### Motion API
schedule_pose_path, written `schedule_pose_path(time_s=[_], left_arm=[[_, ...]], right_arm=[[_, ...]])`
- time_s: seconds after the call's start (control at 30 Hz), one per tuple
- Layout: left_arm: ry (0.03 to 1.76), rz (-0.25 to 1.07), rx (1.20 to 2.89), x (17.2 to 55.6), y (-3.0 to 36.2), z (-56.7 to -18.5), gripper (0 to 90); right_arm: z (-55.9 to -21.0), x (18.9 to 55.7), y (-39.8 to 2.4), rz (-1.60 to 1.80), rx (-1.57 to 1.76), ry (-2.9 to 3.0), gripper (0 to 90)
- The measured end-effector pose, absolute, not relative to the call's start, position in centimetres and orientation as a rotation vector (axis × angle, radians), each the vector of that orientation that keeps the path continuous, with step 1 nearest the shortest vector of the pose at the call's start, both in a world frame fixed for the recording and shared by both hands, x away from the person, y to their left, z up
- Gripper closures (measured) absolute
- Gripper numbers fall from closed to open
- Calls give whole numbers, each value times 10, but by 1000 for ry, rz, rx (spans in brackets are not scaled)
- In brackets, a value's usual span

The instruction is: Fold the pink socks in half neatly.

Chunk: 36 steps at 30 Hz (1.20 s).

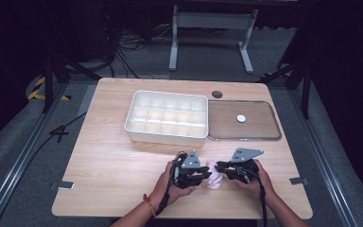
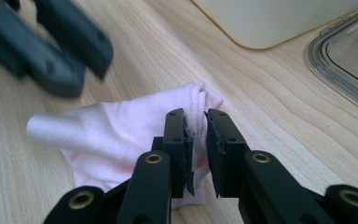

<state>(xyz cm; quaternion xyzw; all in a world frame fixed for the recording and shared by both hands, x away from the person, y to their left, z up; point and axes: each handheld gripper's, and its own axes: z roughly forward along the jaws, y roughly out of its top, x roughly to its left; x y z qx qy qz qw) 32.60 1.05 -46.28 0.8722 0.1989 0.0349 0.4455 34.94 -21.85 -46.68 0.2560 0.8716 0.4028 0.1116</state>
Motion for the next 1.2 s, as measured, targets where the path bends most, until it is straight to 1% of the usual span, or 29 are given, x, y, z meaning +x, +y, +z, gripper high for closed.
schedule_pose_path(time_s=[0.2,0.3,0.43,0.6,0.73,0.77,0.8,0.87,0.93,1.0,1.2], left_arm=[[408,107,2196,318,3,-471,765],[333,162,2234,313,1,-474,765],[328,157,2230,313,0,-476,771],[306,204,2238,310,-3,-478,775],[318,186,2235,311,-1,-478,777],[314,187,2236,311,-1,-478,777],[318,183,2238,311,-1,-478,778],[323,178,2238,312,-1,-478,778],[322,170,2236,312,-1,-478,779],[321,166,2233,313,-1,-478,780],[324,161,2243,313,-1,-477,781]], right_arm=[[-468,347,-219,1176,729,2552,794],[-468,345,-218,1157,710,2557,797],[-468,343,-217,1146,698,2551,801],[-465,343,-217,1114,702,2546,781],[-462,343,-219,1076,711,2517,784],[-462,343,-220,1073,718,2514,791],[-461,342,-220,1056,730,2496,820],[-458,341,-222,1016,732,2461,827],[-452,339,-225,1088,755,2454,848],[-448,334,-224,1137,711,2466,854],[-458,325,-208,1112,581,2582,874]])
